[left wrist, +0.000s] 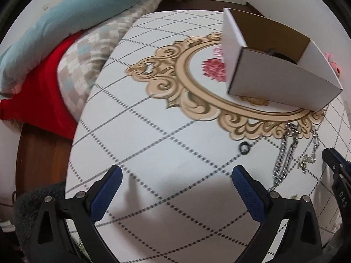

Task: Organize jewelry
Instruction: 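Grasp a small black ring with the left gripper while the right gripper grasps another ring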

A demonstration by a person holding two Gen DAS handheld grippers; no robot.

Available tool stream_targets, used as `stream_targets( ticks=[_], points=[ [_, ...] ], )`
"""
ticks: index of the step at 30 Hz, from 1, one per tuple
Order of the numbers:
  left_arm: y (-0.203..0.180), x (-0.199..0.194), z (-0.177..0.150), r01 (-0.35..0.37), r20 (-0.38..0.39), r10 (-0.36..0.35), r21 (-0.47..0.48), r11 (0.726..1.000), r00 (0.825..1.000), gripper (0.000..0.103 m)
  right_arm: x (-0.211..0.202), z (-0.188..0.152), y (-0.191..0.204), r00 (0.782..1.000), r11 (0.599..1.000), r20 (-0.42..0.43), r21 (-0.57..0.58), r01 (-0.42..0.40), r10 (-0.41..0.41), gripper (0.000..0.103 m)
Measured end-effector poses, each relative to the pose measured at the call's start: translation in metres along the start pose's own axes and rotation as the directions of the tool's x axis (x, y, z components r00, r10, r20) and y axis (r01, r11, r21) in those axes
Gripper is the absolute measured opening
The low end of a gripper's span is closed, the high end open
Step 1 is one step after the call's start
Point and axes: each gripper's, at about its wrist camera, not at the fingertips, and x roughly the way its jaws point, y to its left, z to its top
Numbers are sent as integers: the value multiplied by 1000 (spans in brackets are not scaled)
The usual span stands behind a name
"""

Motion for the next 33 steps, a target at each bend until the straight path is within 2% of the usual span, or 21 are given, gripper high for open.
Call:
stream_targets(
  ticks=[2, 6, 8, 11, 13, 15, 16, 18, 22, 29, 33],
  points=[
    [-7, 0, 3, 14, 11, -14, 16, 1000, 1000, 101, 0, -1, 2, 1000, 1000, 5, -4, 7, -7, 13],
    [-19, 1, 7, 46, 14, -46, 37, 998, 999, 89, -2, 0, -2, 1000, 1000, 1, 15, -2, 2, 13],
    [-26, 3, 8, 59, 14, -60, 51, 997, 998, 80, -4, 1, -5, 1000, 1000, 1, 20, -2, 2, 13],
    [-35, 3, 10, 73, 24, -75, 74, 995, 997, 77, -4, 3, -5, 1000, 1000, -1, 22, 5, -5, 13],
    [-41, 2, 11, 77, 34, -80, 89, 993, 996, 71, -3, 4, -7, 1000, 1000, -4, 28, 6, -6, 13],
    [-45, 1, 12, 97, 41, -102, 100, 990, 994, 55, -4, 5, -7, 1000, 999, -6, 32, 5, -5, 13],
    [-46, 0, 12, 110, 42, -115, 104, 988, 993, 51, -3, 6, -7, 1000, 999, -6, 33, 6, -5, 13],
    [-48, -1, 13, 133, 43, -138, 111, 985, 989, 31, -3, 6, -8, 1000, 999, -7, 40, 4, -3, 13],
    [-51, -3, 13, 147, 48, -154, 130, 981, 987, 10, -3, 7, -7, 1000, 999, -9, 46, 3, -3, 13],
    [-49, -7, 10, 161, 48, -168, 125, 979, 985, 10, -6, 8, -9, 1000, 998, -9, 62, -12, 13, 13],
    [-47, -26, 13, 171, 81, -183, 128, 977, 980, 10, -21, 14, -10, 999, 997, 19, 71, -40, 39, 13]
  ],
)
